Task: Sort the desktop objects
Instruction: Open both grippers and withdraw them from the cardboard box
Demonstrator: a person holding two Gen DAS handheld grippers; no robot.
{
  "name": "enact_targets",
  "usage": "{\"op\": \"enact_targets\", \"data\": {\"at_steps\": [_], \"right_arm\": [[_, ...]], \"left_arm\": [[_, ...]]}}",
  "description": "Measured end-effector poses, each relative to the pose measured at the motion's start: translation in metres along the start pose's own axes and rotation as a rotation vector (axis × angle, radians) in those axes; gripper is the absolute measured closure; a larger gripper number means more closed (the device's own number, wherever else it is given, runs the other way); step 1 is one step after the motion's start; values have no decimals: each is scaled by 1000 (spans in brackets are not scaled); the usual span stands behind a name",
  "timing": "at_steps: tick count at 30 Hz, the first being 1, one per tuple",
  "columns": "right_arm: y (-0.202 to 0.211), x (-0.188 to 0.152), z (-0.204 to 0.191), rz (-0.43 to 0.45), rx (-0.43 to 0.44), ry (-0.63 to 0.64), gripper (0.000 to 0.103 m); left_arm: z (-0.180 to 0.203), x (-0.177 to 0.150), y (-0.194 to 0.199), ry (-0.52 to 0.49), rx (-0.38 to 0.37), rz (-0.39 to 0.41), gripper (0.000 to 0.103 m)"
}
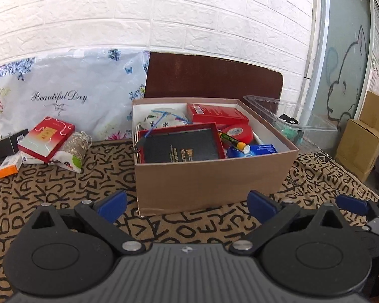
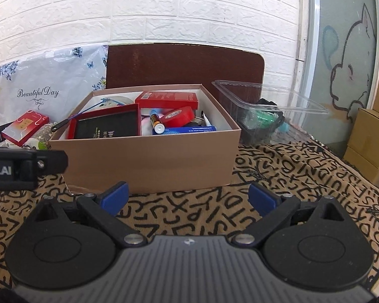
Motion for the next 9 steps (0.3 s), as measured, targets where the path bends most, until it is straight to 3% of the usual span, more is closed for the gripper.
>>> {"op": "enact_targets", "data": {"at_steps": [9], "right_arm": [[1, -4, -7, -14, 9, -2, 5]], "left_arm": [[-1, -7, 3, -6, -15, -29, 0]]}}
Point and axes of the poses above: each gripper's, at about its wrist camera, not at the fingertips, and y roughly against the way its jaws point, z to its right, x to its top, the point moved 2 cm from there along -y, roughly the way its jaws point, and after that the axes turned 12 degrees about x, right-handed, at the moved point
